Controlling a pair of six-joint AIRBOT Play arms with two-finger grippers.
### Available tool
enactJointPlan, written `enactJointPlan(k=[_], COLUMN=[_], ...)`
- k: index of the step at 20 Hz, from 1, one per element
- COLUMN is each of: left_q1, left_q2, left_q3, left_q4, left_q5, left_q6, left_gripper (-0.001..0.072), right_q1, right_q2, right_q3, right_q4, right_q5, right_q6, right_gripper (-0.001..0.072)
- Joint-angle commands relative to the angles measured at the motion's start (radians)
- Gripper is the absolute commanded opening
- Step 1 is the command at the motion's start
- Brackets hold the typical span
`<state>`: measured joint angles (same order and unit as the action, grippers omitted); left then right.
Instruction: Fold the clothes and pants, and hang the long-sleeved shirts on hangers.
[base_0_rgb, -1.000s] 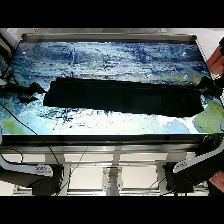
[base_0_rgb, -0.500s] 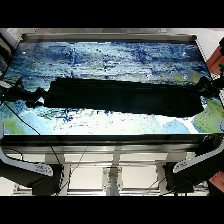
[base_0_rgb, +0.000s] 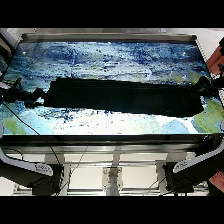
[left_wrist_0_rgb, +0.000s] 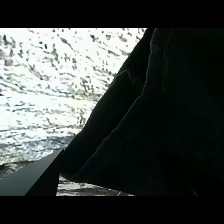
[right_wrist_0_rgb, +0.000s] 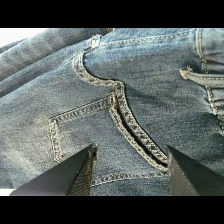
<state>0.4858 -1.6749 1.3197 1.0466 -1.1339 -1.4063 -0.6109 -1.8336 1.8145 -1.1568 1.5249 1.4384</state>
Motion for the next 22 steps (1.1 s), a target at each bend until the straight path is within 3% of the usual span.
enactJointPlan(k=[1,8,11,17,20,21,22], left_q1=[-0.014,-0.098,-0.113,-0.130,-0.131,-0.130,-0.129], left_q2=[-0.006,-0.044,-0.051,-0.053,-0.053,-0.053,-0.051], left_q3=[0.001,0.000,0.000,0.001,0.000,0.001,0.001], left_q4=[0.000,0.082,0.075,0.075,0.071,0.067,0.068], left_q5=[0.015,0.079,0.076,0.075,0.074,0.067,0.053], left_q6=[-0.003,-0.098,-0.098,-0.098,-0.097,-0.097,-0.097], left_gripper=[0.0687,0.0683,0.0571,0.0541,0.0244,0.0084,0.0026], right_q1=[0.001,0.001,0.001,0.001,0.001,0.001,0.001], right_q2=[0.000,0.000,0.000,0.000,0.000,0.000,0.000], right_q3=[0.001,0.001,0.001,0.001,0.001,0.001,0.001], right_q4=[0.002,0.002,0.002,0.002,0.002,0.002,0.002], right_q5=[0.000,-0.004,-0.013,-0.018,-0.018,-0.018,-0.017], right_q6=[-0.004,-0.020,-0.020,-0.020,-0.020,-0.020,-0.020], right_gripper=[0.0504,0.0504,0.0504,0.0504,0.0504,0.0504,0.0504])
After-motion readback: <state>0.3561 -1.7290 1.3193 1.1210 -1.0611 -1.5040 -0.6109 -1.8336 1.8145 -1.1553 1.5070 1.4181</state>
